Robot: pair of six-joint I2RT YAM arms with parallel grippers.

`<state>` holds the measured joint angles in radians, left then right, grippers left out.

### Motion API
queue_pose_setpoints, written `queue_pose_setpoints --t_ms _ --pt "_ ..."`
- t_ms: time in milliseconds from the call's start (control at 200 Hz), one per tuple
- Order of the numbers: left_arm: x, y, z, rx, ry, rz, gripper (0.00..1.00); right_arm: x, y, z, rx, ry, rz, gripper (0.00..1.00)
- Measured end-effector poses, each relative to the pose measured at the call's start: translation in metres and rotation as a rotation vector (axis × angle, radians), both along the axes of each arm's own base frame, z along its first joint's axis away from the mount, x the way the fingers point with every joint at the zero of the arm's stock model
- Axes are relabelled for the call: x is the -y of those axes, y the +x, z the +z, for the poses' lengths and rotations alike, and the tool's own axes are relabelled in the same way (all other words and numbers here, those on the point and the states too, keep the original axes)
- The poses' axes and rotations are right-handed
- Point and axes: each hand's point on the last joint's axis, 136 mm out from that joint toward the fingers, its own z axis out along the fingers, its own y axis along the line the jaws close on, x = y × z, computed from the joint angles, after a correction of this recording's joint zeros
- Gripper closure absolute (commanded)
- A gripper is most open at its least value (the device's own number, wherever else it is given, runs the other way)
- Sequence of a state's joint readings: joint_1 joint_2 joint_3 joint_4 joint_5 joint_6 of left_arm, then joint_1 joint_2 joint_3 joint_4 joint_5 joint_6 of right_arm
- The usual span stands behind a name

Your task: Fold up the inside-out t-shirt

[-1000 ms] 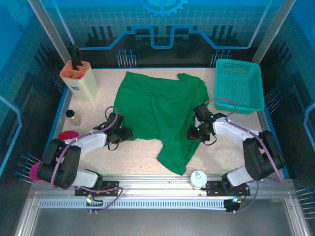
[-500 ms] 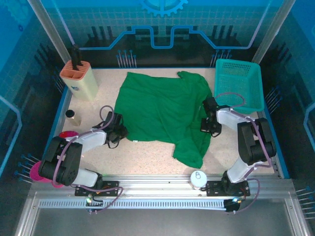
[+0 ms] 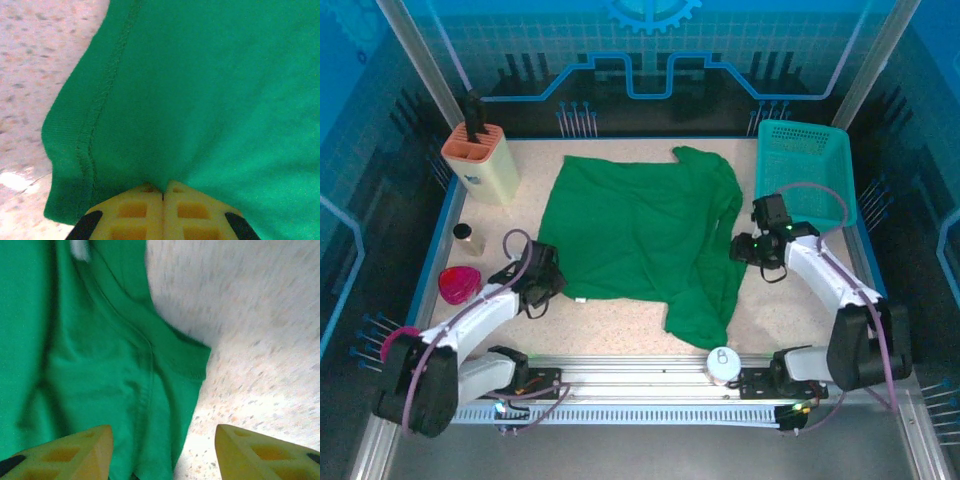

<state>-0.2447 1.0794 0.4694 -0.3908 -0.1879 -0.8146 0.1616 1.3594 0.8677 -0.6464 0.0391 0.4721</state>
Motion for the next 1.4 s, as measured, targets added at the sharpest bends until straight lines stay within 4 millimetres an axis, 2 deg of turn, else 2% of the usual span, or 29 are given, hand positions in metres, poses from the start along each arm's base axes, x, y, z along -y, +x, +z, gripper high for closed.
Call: queue_pose_setpoints --t_ms 40,90,110,200,270,340,440,480,535,580,695,816,956,1036,1141,1276,1401 --pt "-0.002 -0.004 0.001 0.002 0.004 0.005 1.0 -0.003 -0.007 -0.015 -0.053 0.017 0.006 0.43" --pt "-0.003 -0.009 0.002 0.004 0.003 0.006 0.75 -0.007 -0.014 -0.03 -0.109 0.032 0.012 0.44" --pt "-0.004 -0.01 0.003 0.007 0.004 0.002 0.68 -0.008 -0.015 -0.035 -0.128 0.034 0.014 0.44" --pt "0.001 -0.013 0.012 0.033 -0.018 -0.026 0.65 -0.016 -0.019 -0.047 -0.172 0.04 0.026 0.48" --pt "0.009 -0.011 0.023 0.057 -0.029 -0.084 0.62 -0.025 -0.017 -0.043 -0.167 0.032 0.04 0.51" --pt "0.027 -0.005 0.043 0.083 -0.017 -0.192 0.58 -0.035 -0.007 -0.031 -0.118 -0.013 0.054 0.46" --pt "0.062 0.022 0.076 0.127 0.004 -0.351 0.54 -0.057 0.01 -0.009 -0.003 -0.059 0.057 0.42" --pt "0.072 0.035 0.081 0.135 0.011 -0.387 0.53 -0.067 0.016 -0.003 0.034 -0.047 0.041 0.4" --pt "0.08 0.052 0.078 0.127 0.031 -0.416 0.53 -0.075 0.025 0.002 0.073 -0.024 0.008 0.38" --pt "0.082 0.063 0.064 0.097 0.06 -0.429 0.52 -0.079 0.036 0.002 0.097 -0.003 -0.032 0.37" --pt "0.08 0.068 0.022 -0.021 0.116 -0.446 0.5 -0.094 0.075 -0.007 0.154 0.07 -0.142 0.35" --pt "0.08 0.061 -0.009 -0.121 0.118 -0.454 0.49 -0.117 0.117 -0.024 0.204 0.186 -0.25 0.35" --pt "0.087 0.053 -0.019 -0.16 0.071 -0.475 0.49 -0.129 0.157 -0.048 0.21 0.251 -0.363 0.36" --pt "0.094 0.042 -0.023 -0.167 0.029 -0.498 0.51 -0.145 0.195 -0.039 0.266 0.333 -0.38 0.36" --pt "0.11 0.027 -0.021 -0.158 -0.054 -0.515 0.51 -0.166 0.236 -0.037 0.328 0.444 -0.368 0.37" --pt "0.158 -0.015 -0.018 -0.166 -0.153 -0.616 0.51 -0.195 0.286 -0.03 0.397 0.582 -0.309 0.38" --pt "0.208 -0.056 -0.014 -0.188 -0.247 -0.694 0.51 -0.217 0.311 -0.026 0.414 0.662 -0.254 0.37"
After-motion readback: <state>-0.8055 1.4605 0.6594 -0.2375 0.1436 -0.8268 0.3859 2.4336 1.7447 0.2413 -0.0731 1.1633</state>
